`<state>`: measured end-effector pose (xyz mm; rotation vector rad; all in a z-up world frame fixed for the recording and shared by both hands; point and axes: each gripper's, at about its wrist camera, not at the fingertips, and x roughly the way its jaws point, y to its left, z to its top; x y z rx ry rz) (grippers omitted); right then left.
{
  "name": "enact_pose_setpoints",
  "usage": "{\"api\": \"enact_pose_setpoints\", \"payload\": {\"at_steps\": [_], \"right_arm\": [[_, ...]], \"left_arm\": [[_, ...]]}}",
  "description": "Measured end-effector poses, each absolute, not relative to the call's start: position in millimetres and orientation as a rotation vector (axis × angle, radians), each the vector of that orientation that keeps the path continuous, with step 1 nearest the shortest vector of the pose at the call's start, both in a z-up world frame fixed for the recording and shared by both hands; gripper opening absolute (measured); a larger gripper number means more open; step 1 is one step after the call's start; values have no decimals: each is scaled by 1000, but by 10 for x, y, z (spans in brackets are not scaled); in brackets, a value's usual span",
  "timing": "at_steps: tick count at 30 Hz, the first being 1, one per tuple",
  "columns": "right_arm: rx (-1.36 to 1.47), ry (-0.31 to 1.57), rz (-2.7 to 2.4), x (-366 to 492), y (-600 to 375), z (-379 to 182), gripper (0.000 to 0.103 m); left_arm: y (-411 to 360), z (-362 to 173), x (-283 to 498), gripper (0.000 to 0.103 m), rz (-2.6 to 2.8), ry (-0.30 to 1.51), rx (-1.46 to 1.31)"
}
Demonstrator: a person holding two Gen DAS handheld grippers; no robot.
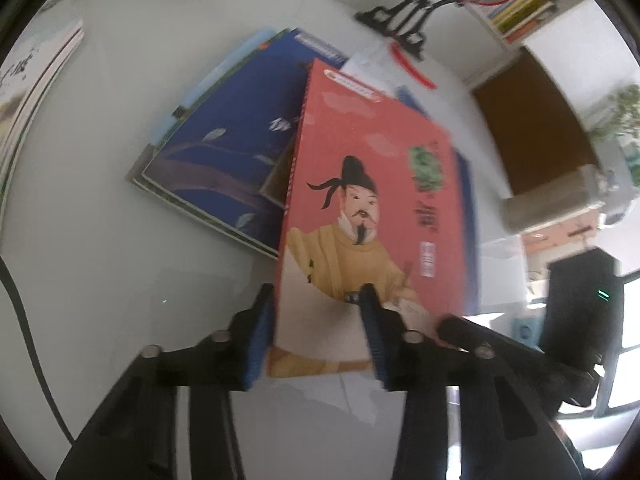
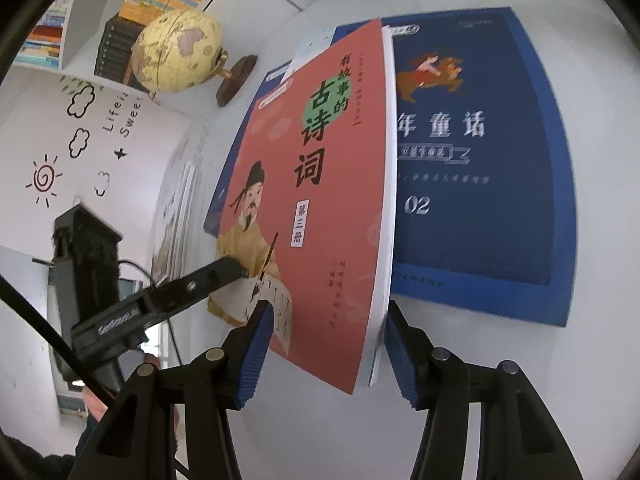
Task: Organize books
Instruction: 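Close both grippers on the pink booklet edge and lift it, then carry the raised pink booklet over the rabbit booklet stack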
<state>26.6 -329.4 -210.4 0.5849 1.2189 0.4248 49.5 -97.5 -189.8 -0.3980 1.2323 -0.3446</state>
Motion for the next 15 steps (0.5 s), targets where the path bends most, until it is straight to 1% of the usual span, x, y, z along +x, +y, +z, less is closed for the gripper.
{"api": "enact_pose_setpoints", "payload": {"at_steps": [2,6,7,8,9,12,13,15], "right_arm": [[609,1217,419,286,-3328,-2105,54],[690,1217,428,297,-3449,-2144,54],[689,1217,430,297,-3444,-2143,54],[683,1218,431,299,-3428,-2141,54],[673,1222,437,301,-3405,-2137,54],[652,1234,445,302,-3338,-2124,54],[645,1236,443,303,-3319,-2116,55],[631,1250,430,315,-3303,-2114,54]], "left_arm": [[-951,-1780,427,29,-419,1205,-454],[-1021,-1724,433,29,-484,1182,-515],[-1045,-1744,447,25,-485,1186,-523],[-1094,-1797,472,18,-482,1195,-526],[-1150,-1838,495,15,-479,1203,-521],[-1219,-1921,507,11,-472,1224,-542],[-1201,-1923,510,9,-484,1226,-572],[-1140,-1922,521,8,-513,1232,-649]]}}
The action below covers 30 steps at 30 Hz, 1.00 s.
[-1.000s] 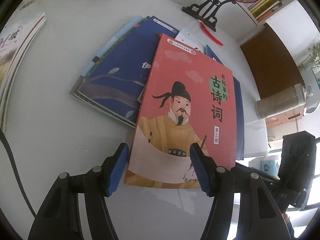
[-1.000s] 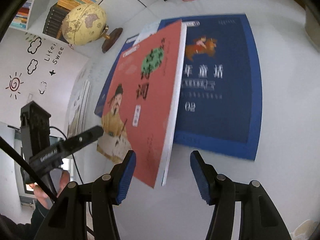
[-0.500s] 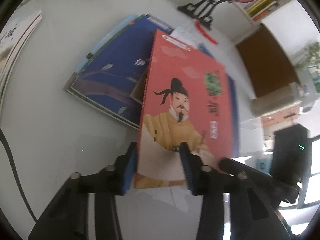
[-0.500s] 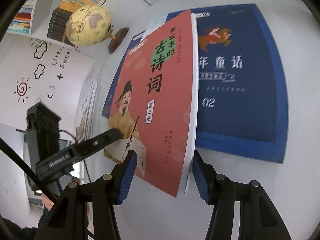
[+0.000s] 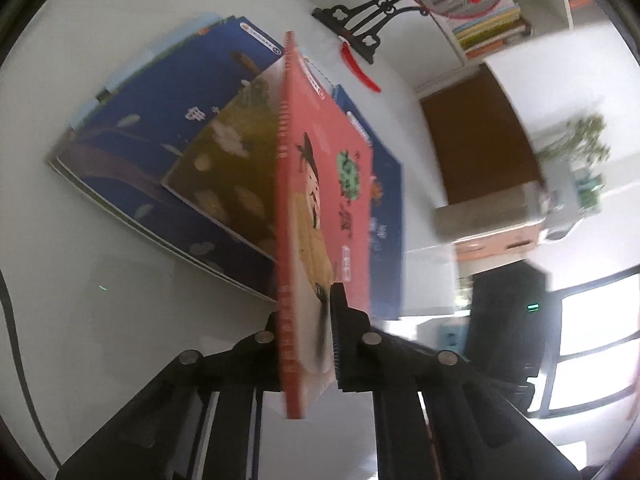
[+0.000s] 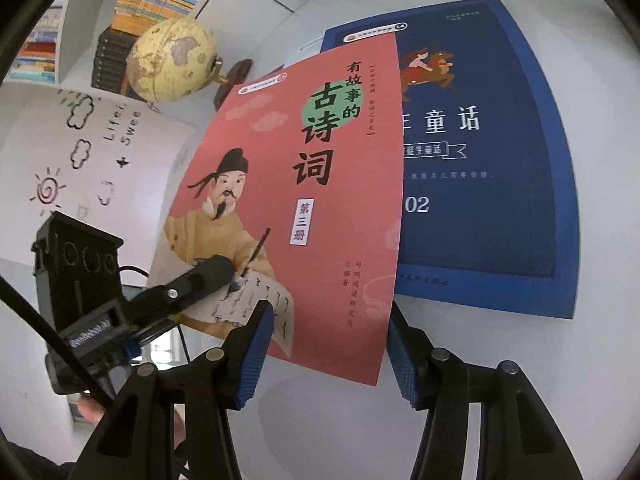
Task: Organize books
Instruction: 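Carry the raised pink booklet over the rabbit booklet stack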
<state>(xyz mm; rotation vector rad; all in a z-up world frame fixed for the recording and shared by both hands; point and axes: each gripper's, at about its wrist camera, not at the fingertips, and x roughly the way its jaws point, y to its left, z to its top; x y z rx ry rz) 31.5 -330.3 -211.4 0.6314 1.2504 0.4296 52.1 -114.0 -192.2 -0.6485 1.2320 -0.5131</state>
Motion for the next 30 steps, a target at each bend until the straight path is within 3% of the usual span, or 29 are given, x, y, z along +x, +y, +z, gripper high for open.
{"api": "enact_pose_setpoints", "payload": {"at_steps": [12,25,26,27,28,30], "right_arm": [[1016,1271,491,332,-3522,-2386,59],[1088,1265,507,256,-3490,-2404,59],[1073,1249,500,260,-3485,-2370,57],[1055,1244,499,255,-3482,-2345,50],[1037,1241,502,268,-3455,-2314,36],[965,1236,493,271,-3401,-2220,25]], "left_arm": [[-922,-1972,627,8,-530,1241,-870],[-937,-1972,679,8,-505,1264,-841],[-944,-1975,669,8,-489,1268,-813],[-944,-1977,663,8,-479,1268,-794],[-944,-1977,658,8,-464,1267,-771],[-951,-1977,652,8,-448,1267,-746]]}}
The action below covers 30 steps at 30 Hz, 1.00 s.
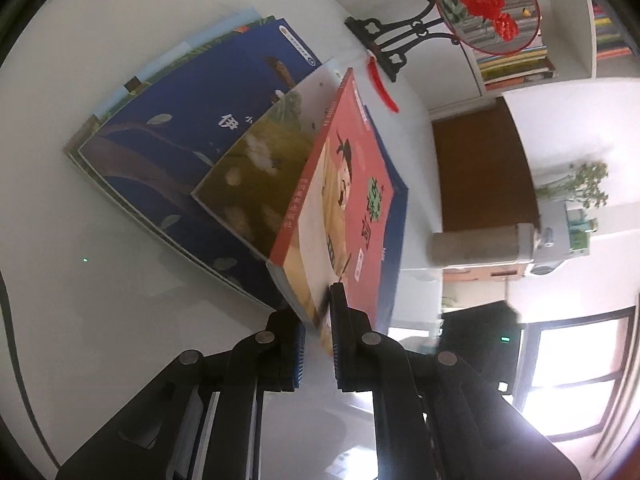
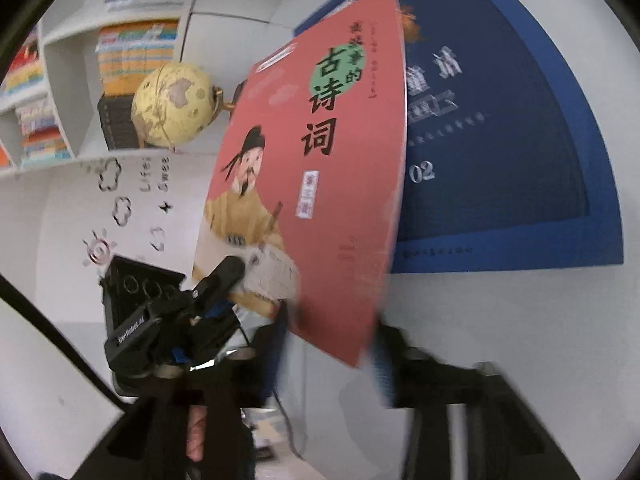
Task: Organize books
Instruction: 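Carry the raised pink booklet over the rabbit booklet stack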
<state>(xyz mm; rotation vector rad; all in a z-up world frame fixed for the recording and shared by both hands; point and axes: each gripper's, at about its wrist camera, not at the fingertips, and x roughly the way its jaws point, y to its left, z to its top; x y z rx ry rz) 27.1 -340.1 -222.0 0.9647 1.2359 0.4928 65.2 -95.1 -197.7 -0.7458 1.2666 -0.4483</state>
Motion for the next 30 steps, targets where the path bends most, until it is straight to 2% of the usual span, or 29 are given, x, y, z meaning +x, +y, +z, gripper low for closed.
{"api": "enact_pose_setpoints", "payload": {"at_steps": [6,17,30], "right_arm": [[589,1188,403,222,-3109,-1828,23],[148,1104,350,108,-2810,-1483,23],[-98,1014,411,129,-2404,-1256,23]], "left_arm": [[-991,-1929,654,8,-441,1255,-694],[-1129,-1802,569,8,-436,1209,-576],[-903,-1516,436,9,-376,1112,-427]]}}
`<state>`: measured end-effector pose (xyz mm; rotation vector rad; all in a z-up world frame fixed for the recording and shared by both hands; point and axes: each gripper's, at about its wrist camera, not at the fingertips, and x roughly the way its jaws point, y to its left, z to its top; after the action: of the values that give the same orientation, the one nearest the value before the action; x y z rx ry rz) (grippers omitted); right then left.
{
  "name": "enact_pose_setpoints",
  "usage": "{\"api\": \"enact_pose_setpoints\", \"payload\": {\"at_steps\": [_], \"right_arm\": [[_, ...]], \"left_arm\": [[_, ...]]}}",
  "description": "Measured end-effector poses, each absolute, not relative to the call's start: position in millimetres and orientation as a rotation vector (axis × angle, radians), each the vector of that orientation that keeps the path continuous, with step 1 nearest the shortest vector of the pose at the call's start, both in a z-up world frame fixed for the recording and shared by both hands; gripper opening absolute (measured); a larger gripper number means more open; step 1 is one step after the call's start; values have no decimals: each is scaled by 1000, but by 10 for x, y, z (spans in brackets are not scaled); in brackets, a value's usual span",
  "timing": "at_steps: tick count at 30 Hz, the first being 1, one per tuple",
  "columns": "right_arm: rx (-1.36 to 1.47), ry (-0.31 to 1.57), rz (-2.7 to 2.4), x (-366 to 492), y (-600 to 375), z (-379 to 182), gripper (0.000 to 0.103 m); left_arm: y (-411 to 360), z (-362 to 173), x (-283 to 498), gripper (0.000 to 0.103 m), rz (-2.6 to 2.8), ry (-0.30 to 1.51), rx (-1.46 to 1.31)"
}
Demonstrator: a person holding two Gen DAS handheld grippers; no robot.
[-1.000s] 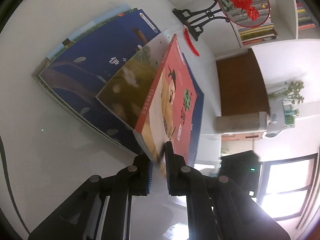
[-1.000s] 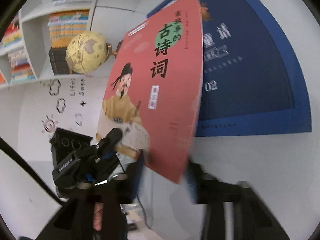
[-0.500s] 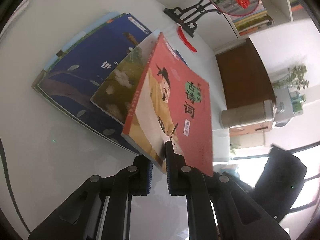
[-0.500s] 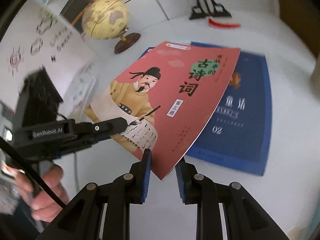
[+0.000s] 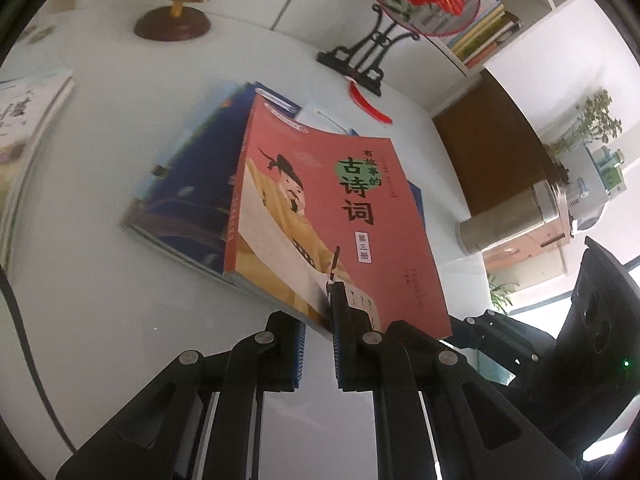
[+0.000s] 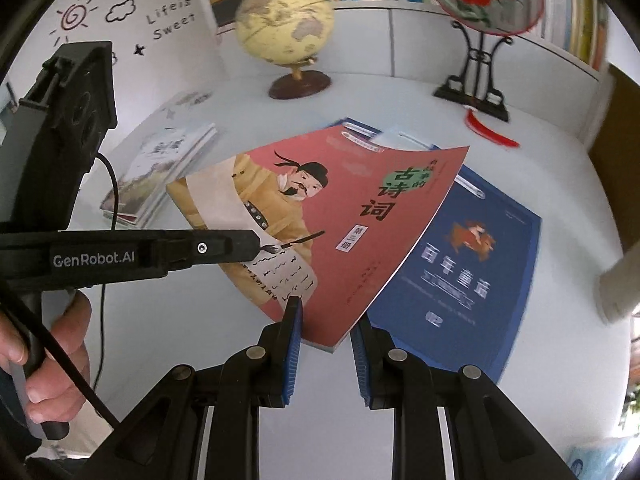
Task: Organize books
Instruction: 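Carry the raised pink booklet over the rabbit booklet stack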
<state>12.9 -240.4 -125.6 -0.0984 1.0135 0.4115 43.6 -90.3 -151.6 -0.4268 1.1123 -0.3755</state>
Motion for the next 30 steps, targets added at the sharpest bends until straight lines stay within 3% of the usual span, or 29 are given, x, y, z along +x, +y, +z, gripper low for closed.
{"api": "enact_pose_setpoints", "payload": {"at_steps": [15,30], "right_arm": [[-177,962,517,181,-1441,-1113,23],[-207,876,619,411,-14,-925,23]], "left_arm": [[20,-1289,359,9,-306,1073,-425],[1477,-1093,377,9,-190,975,-455]]}}
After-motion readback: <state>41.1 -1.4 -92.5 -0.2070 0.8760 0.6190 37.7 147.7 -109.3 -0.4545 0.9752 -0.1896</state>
